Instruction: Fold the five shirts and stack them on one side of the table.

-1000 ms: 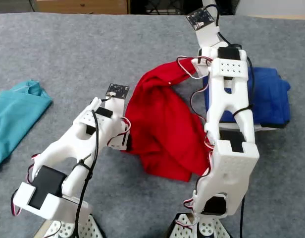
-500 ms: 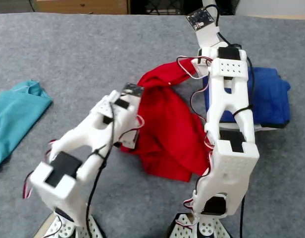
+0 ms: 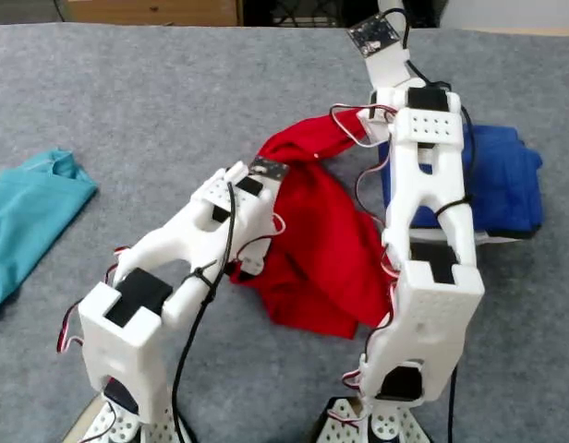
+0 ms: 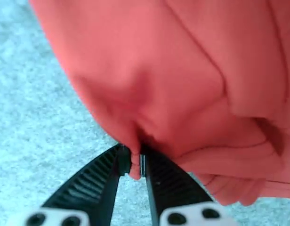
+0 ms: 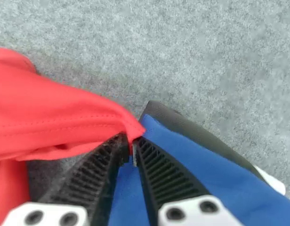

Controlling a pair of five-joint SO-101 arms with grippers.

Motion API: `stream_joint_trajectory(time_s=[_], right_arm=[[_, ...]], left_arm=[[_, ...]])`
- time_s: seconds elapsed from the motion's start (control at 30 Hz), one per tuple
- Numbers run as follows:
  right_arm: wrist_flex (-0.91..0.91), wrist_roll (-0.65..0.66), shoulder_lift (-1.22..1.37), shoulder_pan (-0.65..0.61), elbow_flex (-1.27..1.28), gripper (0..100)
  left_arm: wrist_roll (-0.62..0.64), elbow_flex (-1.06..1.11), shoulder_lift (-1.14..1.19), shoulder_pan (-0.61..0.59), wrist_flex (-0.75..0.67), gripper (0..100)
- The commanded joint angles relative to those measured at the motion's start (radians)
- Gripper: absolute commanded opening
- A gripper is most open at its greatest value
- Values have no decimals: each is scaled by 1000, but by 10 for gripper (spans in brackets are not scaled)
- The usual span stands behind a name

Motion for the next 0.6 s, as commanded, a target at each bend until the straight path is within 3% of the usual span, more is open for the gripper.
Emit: stream_joint_trajectory(time_s=[0.0,0.13,0.37,0.57], right_arm=[[63,-37,-54,-5,-87,13],[146,-193,-125,-21,-199,13],[267,-450,-251,-106,-417,13],[285,-600,-352,-147,-648,13]], left_arm=[[-60,-8,-158,-31,-9,27],[-112,-15,-414,-107,-2,27],[-166,-51,-821,-361,18,27],[-235,-309,-1014,-545,161,27]])
